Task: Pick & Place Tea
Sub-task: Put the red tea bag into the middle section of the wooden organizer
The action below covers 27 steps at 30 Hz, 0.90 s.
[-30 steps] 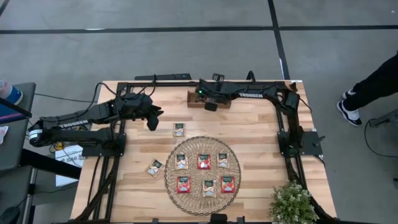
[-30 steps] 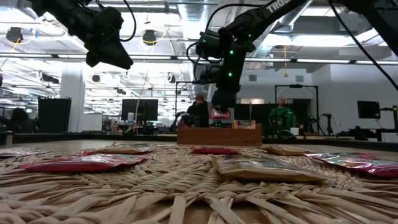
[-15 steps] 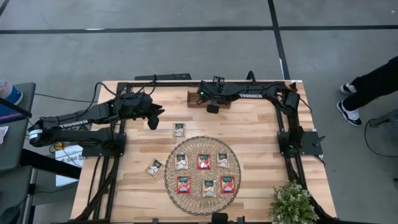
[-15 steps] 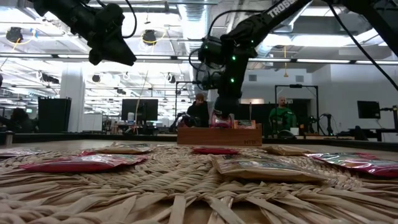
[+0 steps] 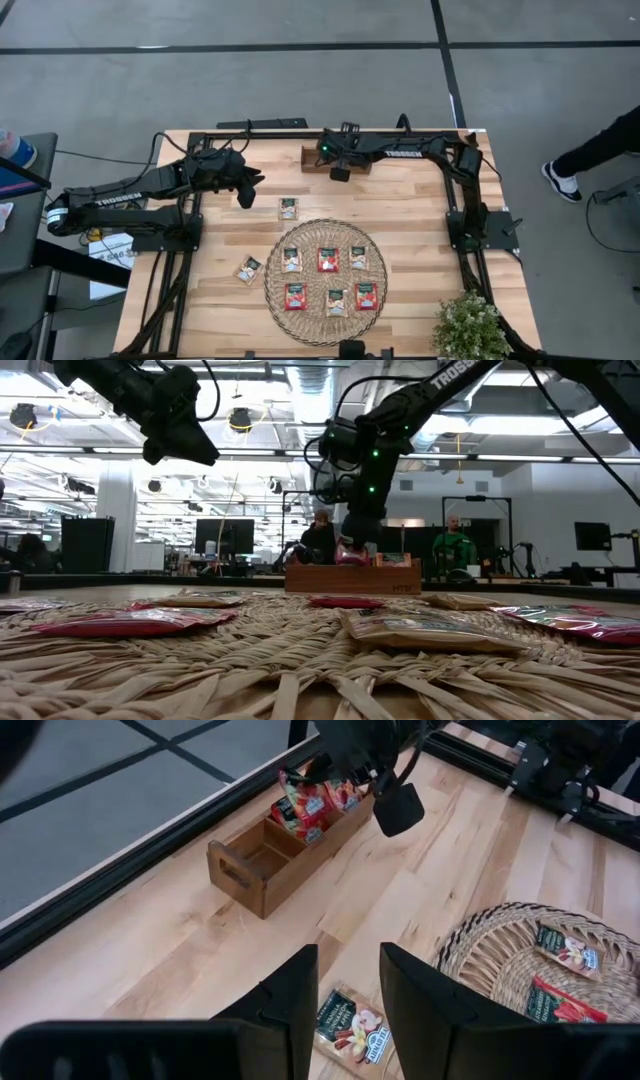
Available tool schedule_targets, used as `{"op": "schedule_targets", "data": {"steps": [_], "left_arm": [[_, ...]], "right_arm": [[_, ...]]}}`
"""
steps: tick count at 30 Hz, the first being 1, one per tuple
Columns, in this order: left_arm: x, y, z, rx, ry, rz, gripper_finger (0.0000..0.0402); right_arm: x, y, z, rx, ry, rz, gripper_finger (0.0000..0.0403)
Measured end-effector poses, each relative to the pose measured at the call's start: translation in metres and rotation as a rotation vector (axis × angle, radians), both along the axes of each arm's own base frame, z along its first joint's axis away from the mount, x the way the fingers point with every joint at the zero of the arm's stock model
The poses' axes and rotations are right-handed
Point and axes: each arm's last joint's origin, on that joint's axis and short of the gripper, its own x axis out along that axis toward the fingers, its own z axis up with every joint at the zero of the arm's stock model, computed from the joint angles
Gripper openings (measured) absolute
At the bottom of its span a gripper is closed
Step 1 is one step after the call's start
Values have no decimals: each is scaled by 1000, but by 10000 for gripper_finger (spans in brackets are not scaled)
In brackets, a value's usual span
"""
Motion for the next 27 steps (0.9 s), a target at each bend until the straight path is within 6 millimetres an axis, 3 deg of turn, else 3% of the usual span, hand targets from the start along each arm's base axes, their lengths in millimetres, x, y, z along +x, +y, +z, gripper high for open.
{"op": "schedule_targets", "data": {"steps": [11,20,27], "left_arm": [[0,0,0,0,0,0,101],[0,0,0,-2,-1,-3,101],[0,0,0,-2,0,-3,101]], "right_arm": [[1,1,0,14,-11,12,1],[9,6,-35,6,98,20,1],[13,13,-37,-27,121,45,1]]}}
